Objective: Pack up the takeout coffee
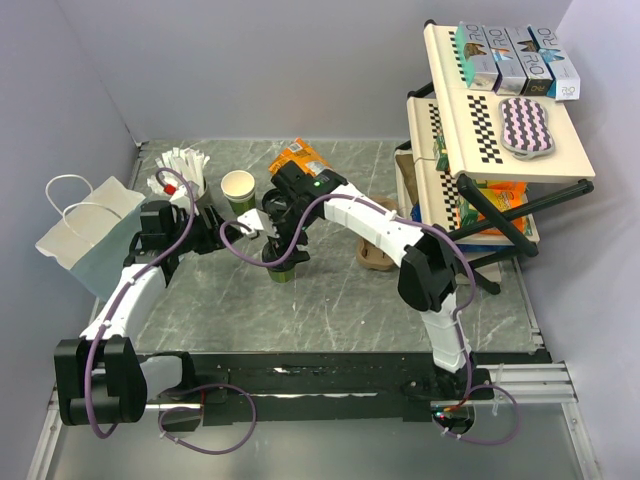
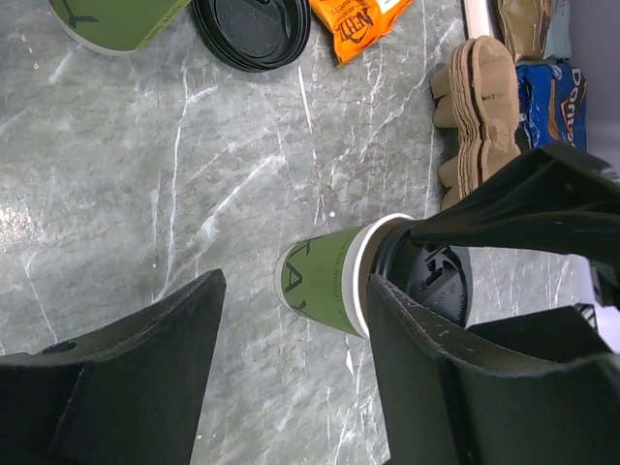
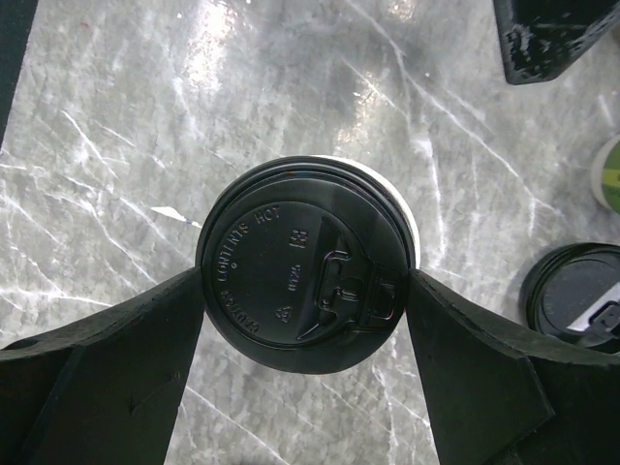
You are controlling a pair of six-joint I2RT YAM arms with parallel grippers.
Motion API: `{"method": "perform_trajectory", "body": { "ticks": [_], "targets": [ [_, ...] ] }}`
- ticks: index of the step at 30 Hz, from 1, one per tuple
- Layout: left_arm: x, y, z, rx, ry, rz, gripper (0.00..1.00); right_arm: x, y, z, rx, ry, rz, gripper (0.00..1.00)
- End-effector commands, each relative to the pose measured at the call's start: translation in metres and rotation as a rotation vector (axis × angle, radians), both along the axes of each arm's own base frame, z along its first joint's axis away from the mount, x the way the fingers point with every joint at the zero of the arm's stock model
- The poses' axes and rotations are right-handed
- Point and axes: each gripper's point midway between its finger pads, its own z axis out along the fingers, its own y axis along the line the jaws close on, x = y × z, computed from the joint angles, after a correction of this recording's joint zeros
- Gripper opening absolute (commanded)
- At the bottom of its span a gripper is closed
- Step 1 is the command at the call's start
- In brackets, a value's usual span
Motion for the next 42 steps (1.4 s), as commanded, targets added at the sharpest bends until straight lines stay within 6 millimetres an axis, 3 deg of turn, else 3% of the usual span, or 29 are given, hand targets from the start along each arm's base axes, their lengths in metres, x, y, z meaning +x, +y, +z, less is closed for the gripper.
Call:
{"method": "perform_trajectory", "body": {
  "ticks": [1, 24, 35, 42],
  "targets": [
    [0.003, -0.002, 0.011, -0.018, -0.048, -0.006, 0.66, 0.001, 0.007, 0.007, 0.014, -0.01, 0.007, 0.88],
    [-0.001, -0.005, 0.006, -0.039, -0.04, -0.023, 0.67, 0.012, 0.011, 0.002, 0.007, -0.019, -0.02, 0.88],
    [-0.017, -0.031, 0.006, -0.23, -0.007, -0.126, 0.71, 0.013, 0.009, -0.009, -0.012, 0.038, -0.056, 0.89],
    [-0.013, -0.038, -0.002, -0.268, 0.027, -0.165, 0.72, 0.011, 0.01, -0.009, 0.006, 0.06, -0.083, 0.89]
  ]
}}
